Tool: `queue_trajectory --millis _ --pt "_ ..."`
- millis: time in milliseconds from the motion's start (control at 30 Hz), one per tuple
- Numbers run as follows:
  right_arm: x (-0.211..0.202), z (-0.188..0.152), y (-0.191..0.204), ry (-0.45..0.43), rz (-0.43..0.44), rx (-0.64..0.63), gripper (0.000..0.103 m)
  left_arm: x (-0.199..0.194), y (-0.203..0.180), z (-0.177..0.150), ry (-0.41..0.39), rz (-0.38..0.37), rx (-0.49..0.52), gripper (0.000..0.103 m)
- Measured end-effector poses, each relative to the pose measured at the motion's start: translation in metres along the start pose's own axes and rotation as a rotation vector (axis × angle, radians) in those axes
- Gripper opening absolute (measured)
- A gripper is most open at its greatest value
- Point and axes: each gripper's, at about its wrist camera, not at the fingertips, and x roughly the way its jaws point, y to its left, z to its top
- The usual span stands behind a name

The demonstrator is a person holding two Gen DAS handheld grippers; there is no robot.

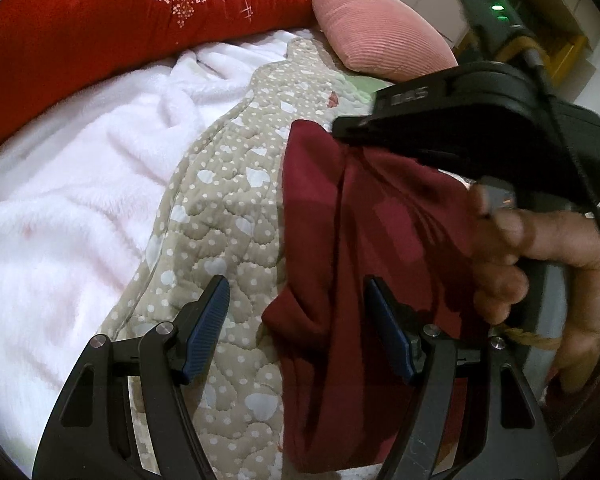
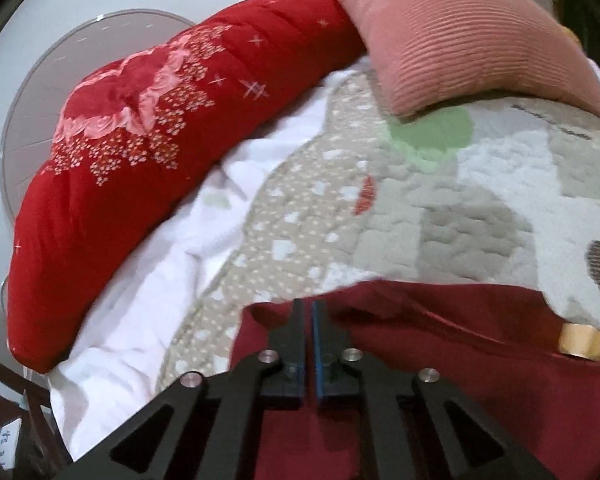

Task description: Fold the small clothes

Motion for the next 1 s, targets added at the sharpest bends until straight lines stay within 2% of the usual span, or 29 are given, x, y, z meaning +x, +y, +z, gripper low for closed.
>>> queue_trajectory --millis 67,100,267,333,400,467,600,667,800,1000 --pt "0.015 -0.002 0.003 0.043 0.023 -0.009 0.001 0.001 0.0 0.001 0.002 0.005 0.002 0.071" --pt "0.02 -0.005 0.003 0.059 0.006 -0.014 0.001 0.001 -0.001 0.0 0.003 0.006 0.003 0.071" --pt "-0.014 -0.012 -0.004 0.008 0.047 0.004 0.004 0.0 -0.002 0.0 0.002 0.018 0.008 0.071" --pt "-0.039 -0.02 -0.007 -0.019 0.011 -0.039 0.009 -0.003 -0.002 0.001 0.001 0.022 0.005 0.071" --pt "-0.063 -0.034 -0.013 -0.048 -0.035 -0.077 0.025 -0.007 -0.004 0.001 -0.008 0.025 0.006 0.071" --pt "-0.083 -0.05 -0.024 -0.064 -0.096 -0.091 0.034 -0.01 -0.005 0.002 -0.016 0.023 0.007 0.071" --pt "-0.114 -0.078 -0.057 -0.111 -0.231 -0.106 0.034 -0.015 -0.013 0.003 -0.027 0.016 0.017 0.071" --pt "-0.121 -0.085 -0.076 -0.115 -0.271 -0.088 0.034 -0.014 -0.02 0.004 -0.034 0.011 0.023 0.071" --pt "-0.114 -0.089 -0.102 -0.087 -0.293 -0.046 0.034 -0.006 -0.036 0.004 -0.027 0.002 0.051 0.071" --pt "-0.086 -0.078 -0.106 -0.11 -0.323 -0.056 0.034 0.014 -0.05 0.005 -0.016 0.089 0.131 0.072"
